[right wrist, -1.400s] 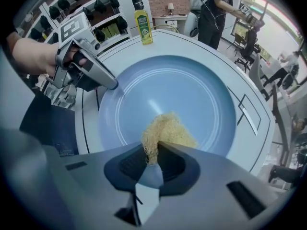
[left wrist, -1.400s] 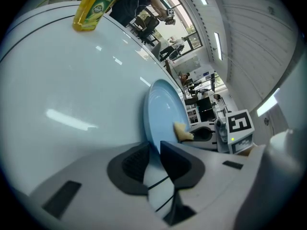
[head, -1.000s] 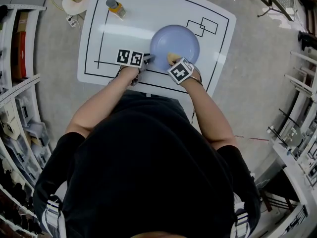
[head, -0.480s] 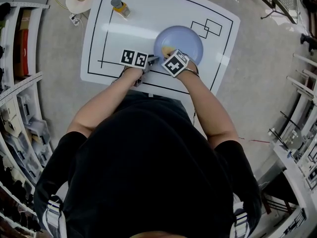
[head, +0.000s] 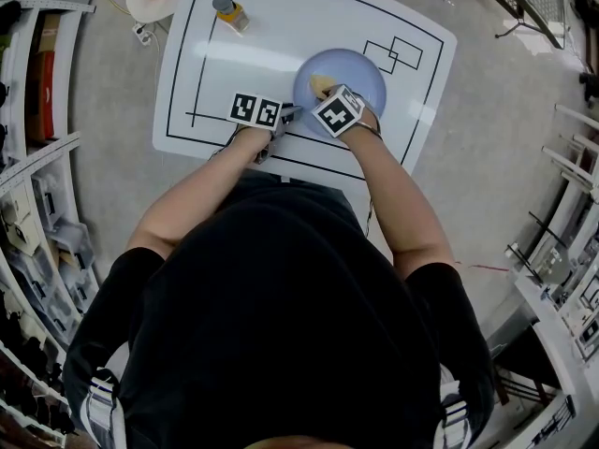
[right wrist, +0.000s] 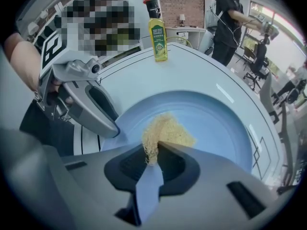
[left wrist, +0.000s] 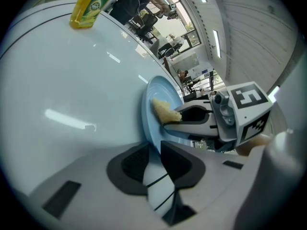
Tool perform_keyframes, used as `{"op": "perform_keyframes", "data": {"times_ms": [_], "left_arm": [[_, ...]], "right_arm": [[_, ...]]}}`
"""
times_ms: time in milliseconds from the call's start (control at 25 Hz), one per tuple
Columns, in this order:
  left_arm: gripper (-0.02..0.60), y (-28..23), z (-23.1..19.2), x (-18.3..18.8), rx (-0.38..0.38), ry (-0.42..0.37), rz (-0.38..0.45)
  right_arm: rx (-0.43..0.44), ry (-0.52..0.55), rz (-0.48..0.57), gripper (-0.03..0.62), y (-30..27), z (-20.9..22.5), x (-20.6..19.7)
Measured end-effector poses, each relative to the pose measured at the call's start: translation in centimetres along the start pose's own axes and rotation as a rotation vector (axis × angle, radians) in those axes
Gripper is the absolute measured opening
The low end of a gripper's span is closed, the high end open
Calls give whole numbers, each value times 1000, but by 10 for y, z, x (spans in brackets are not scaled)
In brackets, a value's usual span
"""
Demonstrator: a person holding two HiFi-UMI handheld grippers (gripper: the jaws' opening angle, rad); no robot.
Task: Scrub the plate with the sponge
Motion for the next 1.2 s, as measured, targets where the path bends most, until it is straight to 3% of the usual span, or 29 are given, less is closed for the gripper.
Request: {"op": "perform_keyframes", "data": {"times_ms": [520,840,1200], "left_arm": [[83,1,-2,1,-14,13,13],[87,15,0,8,0,-18,27],[92,42,15,37,20,-125,117]], "right_arm": [[-9,18,10,55,3,-2,0],[-22,7,63,52,29,-5,2],[-89,-36,177,52,78,4,3]]}}
Point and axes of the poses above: the fingertips, and each gripper's own axes: y backward along the fingers, z to its right, x out of its top, the point moved 9 cm from there along y, backward along the fingers, and after that the axes turned 8 degrees about z, right-handed, at the moved point
